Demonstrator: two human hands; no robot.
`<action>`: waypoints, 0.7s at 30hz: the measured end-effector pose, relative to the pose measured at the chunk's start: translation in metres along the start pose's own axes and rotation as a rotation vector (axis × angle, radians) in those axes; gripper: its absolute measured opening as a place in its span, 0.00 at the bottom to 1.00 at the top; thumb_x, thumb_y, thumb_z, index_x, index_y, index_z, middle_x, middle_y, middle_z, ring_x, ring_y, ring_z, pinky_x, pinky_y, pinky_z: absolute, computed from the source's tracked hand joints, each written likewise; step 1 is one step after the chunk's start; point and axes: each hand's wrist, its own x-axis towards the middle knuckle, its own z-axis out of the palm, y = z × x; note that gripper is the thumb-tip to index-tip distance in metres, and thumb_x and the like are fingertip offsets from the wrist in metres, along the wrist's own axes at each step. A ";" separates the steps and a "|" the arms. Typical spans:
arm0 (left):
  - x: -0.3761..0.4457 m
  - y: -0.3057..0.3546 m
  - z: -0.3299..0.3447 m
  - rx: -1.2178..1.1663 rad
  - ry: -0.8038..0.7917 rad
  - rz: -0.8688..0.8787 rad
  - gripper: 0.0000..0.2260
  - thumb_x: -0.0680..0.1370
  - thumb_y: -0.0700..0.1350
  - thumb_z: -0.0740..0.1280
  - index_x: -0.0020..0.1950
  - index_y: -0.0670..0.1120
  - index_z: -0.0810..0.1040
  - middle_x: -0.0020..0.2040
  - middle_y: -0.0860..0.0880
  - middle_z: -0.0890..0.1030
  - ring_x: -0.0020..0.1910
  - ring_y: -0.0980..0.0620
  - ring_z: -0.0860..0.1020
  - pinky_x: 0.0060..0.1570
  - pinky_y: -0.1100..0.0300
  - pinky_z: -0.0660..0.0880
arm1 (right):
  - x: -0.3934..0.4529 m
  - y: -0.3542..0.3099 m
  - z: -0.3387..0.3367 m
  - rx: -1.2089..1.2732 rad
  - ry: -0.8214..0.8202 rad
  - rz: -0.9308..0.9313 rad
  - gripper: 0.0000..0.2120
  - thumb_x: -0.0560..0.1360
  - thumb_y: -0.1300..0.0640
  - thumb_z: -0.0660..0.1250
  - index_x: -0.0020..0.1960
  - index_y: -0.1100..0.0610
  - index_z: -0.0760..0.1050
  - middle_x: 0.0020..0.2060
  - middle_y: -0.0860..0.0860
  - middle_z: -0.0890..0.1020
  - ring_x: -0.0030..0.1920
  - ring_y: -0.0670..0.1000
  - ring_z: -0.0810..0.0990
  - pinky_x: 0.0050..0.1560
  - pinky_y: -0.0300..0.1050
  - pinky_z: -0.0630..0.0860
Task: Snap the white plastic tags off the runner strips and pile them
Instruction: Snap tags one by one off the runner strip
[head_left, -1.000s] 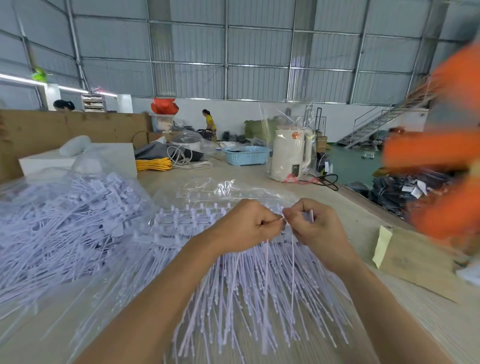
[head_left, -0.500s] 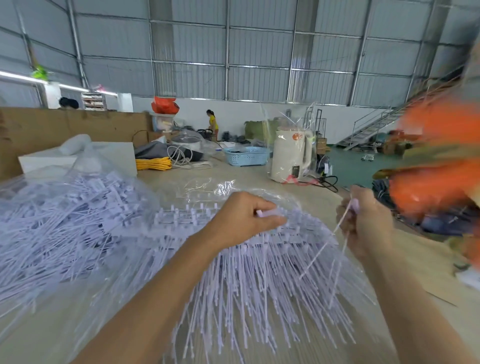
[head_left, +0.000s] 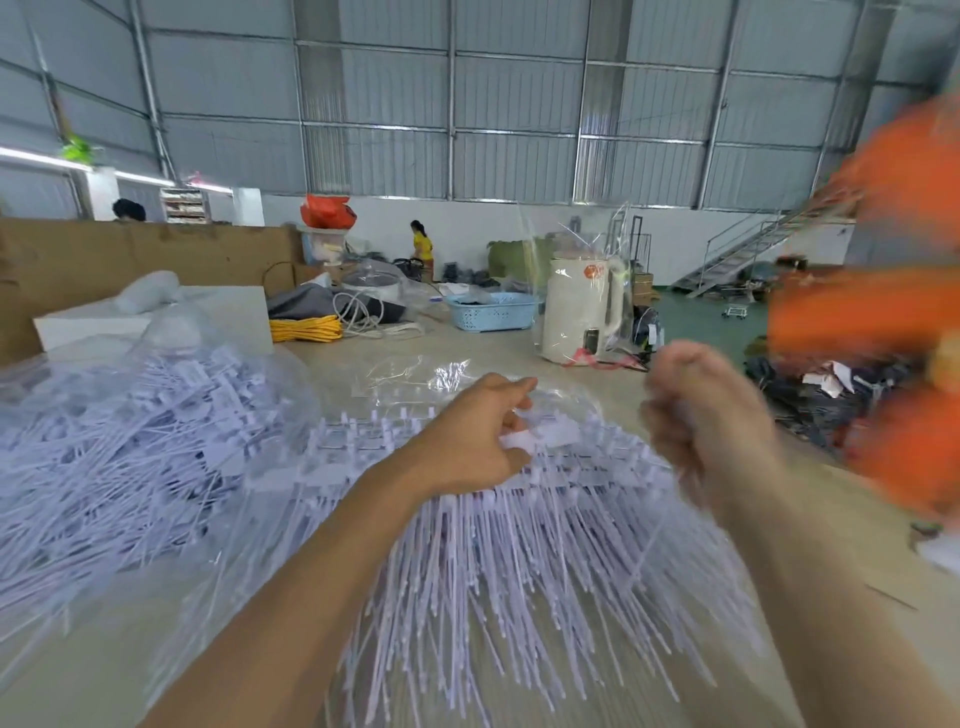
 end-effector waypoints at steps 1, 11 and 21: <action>0.001 0.000 0.000 -0.002 0.011 0.006 0.35 0.72 0.37 0.72 0.75 0.45 0.60 0.60 0.50 0.69 0.50 0.58 0.73 0.57 0.67 0.72 | -0.002 0.009 0.009 -0.084 -0.031 0.044 0.09 0.77 0.60 0.63 0.39 0.53 0.75 0.25 0.47 0.68 0.20 0.44 0.62 0.18 0.33 0.58; 0.000 0.012 0.001 0.111 0.177 0.155 0.12 0.70 0.45 0.75 0.51 0.42 0.83 0.60 0.50 0.73 0.52 0.56 0.76 0.57 0.64 0.74 | -0.005 0.039 0.025 -0.681 -0.073 -0.061 0.21 0.68 0.42 0.71 0.47 0.59 0.75 0.33 0.50 0.75 0.30 0.46 0.69 0.34 0.41 0.65; -0.003 0.014 0.008 0.260 0.224 0.242 0.12 0.69 0.46 0.76 0.47 0.41 0.81 0.49 0.47 0.79 0.45 0.52 0.77 0.46 0.59 0.72 | -0.007 0.040 0.028 -0.595 -0.019 -0.163 0.15 0.71 0.50 0.72 0.36 0.61 0.76 0.24 0.45 0.71 0.23 0.43 0.66 0.29 0.37 0.61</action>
